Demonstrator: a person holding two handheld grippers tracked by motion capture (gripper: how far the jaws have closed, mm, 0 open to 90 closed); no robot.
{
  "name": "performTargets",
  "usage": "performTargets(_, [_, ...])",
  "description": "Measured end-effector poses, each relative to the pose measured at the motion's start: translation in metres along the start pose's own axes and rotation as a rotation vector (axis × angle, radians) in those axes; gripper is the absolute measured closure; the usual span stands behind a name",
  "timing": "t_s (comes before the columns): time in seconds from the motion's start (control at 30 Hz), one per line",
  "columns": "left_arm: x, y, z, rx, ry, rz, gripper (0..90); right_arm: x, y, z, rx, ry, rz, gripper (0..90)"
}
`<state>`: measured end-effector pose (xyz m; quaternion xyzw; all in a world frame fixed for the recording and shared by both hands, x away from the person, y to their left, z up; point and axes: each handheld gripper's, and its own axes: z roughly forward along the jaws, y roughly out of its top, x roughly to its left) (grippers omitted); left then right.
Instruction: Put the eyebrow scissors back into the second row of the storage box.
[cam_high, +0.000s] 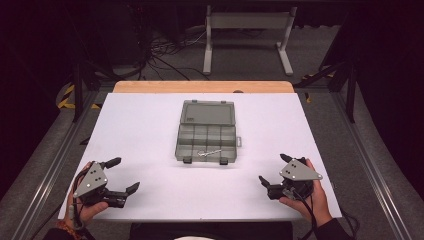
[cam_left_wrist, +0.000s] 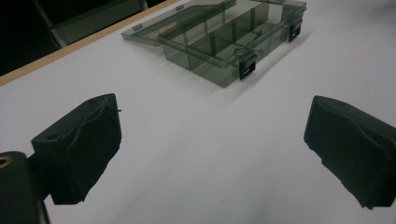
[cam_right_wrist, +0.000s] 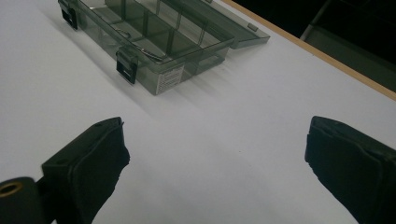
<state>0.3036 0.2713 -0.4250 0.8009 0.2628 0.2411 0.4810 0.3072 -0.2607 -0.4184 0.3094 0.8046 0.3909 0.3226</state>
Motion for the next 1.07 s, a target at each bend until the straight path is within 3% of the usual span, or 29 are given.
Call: performTargets(1.07, [0.0024, 0.001, 0.0047, 0.009, -0.015, 0.005, 4.9, -0.0015, -0.002, 0.0001, 0.003, -0.002, 0.006, 6.2])
